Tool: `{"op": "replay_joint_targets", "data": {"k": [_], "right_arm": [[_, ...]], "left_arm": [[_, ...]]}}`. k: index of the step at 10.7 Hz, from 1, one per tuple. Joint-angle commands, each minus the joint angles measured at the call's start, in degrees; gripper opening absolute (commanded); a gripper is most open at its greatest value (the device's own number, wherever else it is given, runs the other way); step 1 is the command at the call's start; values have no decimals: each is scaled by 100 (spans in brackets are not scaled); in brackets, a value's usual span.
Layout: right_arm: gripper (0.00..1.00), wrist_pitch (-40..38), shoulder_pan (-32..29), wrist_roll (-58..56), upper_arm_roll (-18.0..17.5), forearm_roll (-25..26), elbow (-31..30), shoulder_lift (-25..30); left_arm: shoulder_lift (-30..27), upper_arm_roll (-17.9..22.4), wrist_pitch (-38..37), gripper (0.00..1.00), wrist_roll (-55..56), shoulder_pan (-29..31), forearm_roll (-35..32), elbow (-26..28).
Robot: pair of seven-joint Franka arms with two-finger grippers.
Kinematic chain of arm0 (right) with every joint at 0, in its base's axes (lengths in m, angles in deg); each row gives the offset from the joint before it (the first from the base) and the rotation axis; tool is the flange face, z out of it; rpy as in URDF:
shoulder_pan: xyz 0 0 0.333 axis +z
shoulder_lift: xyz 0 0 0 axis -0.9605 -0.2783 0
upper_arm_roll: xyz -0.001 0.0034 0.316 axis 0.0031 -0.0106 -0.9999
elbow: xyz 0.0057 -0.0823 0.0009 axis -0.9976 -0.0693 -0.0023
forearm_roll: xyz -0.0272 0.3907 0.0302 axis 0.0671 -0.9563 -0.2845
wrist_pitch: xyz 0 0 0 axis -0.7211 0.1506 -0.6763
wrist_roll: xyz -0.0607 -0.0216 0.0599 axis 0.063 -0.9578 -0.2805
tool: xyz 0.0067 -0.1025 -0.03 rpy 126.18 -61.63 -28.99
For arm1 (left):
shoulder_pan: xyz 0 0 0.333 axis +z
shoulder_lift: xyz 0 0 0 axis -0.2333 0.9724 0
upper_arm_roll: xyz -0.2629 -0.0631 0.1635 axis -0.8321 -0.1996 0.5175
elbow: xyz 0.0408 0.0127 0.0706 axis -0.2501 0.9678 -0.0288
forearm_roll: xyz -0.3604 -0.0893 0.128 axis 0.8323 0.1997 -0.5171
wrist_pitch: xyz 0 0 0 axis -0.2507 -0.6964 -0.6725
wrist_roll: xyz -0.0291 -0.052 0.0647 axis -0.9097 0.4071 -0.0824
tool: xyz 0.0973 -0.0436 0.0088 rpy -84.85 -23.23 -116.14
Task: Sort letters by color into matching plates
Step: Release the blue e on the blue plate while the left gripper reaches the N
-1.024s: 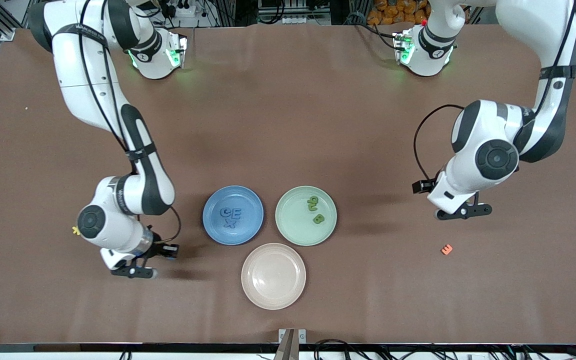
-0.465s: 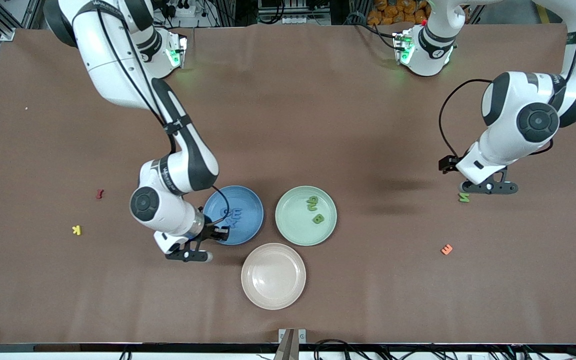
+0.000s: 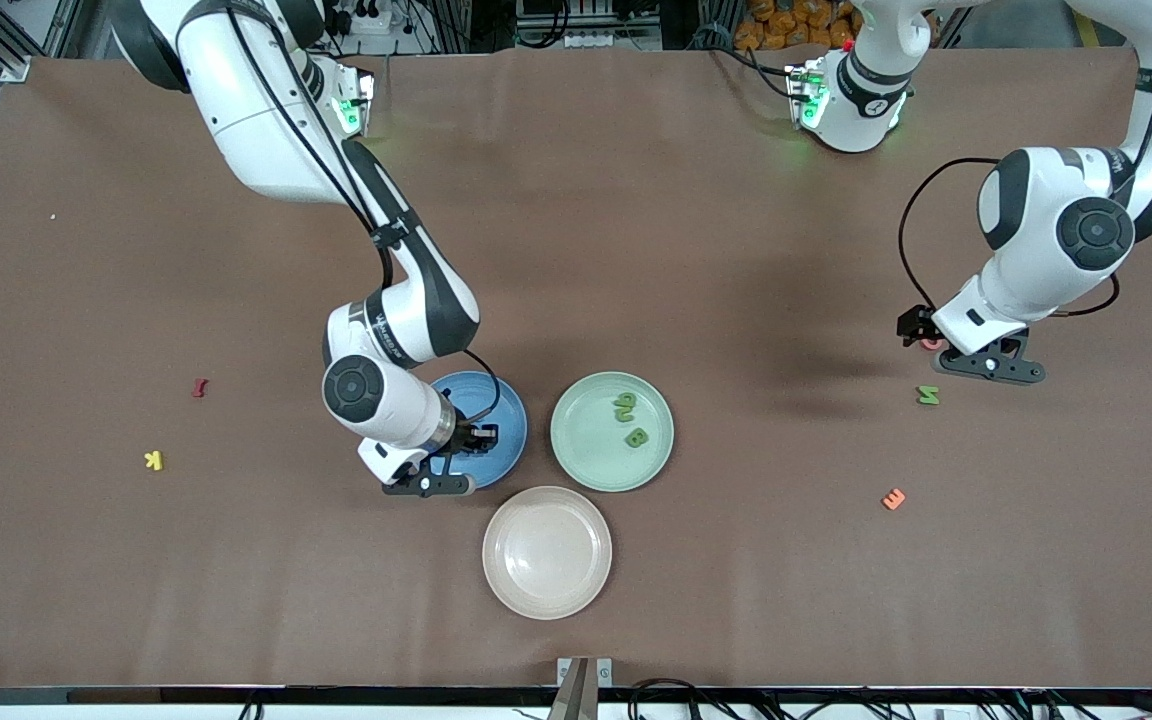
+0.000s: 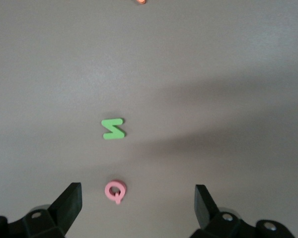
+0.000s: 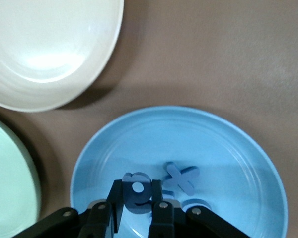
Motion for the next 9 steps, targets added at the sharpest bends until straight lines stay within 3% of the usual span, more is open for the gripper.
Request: {"op": "replay_joint_targets", "data": {"k": [1, 4, 9], "right_arm": [[100, 6, -30, 37, -101, 330, -197, 82], [100, -55, -152, -463, -66, 461, -153, 152], [100, -293, -932, -2193, 286, 497, -109, 486]], "left_arm": [[663, -12, 678, 100, -350, 101, 47, -58], [1244, 6, 785, 100, -772, 575, 82, -461], [1922, 15, 785, 100, -238, 629, 108, -963]]}}
